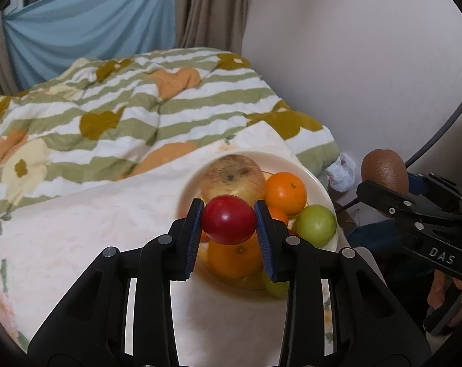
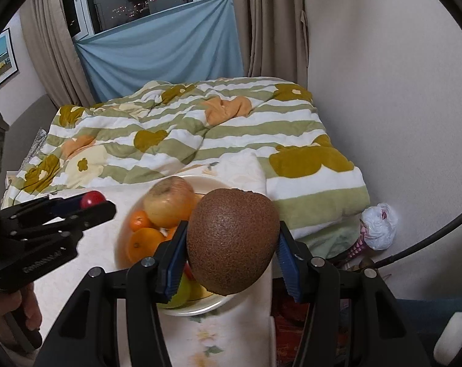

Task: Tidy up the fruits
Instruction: 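Carry the red tomato to the plate and release it with the left tool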

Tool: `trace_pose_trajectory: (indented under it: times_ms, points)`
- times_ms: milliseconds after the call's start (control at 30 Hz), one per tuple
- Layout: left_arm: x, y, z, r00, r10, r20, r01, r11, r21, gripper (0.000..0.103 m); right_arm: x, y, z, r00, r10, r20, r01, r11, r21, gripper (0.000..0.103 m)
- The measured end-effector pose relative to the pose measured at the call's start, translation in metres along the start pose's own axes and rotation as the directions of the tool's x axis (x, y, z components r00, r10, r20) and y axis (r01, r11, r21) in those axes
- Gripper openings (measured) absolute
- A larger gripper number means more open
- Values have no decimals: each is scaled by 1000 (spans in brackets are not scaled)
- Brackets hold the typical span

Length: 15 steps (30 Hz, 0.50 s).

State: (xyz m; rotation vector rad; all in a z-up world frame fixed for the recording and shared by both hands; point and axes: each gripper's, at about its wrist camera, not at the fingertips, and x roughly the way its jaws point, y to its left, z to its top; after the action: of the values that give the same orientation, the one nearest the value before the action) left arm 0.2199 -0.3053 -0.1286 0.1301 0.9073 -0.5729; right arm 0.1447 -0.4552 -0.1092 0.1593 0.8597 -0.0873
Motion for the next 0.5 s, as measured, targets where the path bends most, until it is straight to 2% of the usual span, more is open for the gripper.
trace_pose_trajectory:
  times_ms: [267, 500]
  points:
    - [31, -10, -1, 1000, -1, -31, 1, 1000, 0, 41, 10, -16, -6, 1000, 14, -22, -14, 1000, 8, 50]
    - [34, -11, 2, 1000, 12, -22, -12, 1000, -9, 42, 12, -23, -5, 1000, 14, -21, -13, 1000, 19, 50]
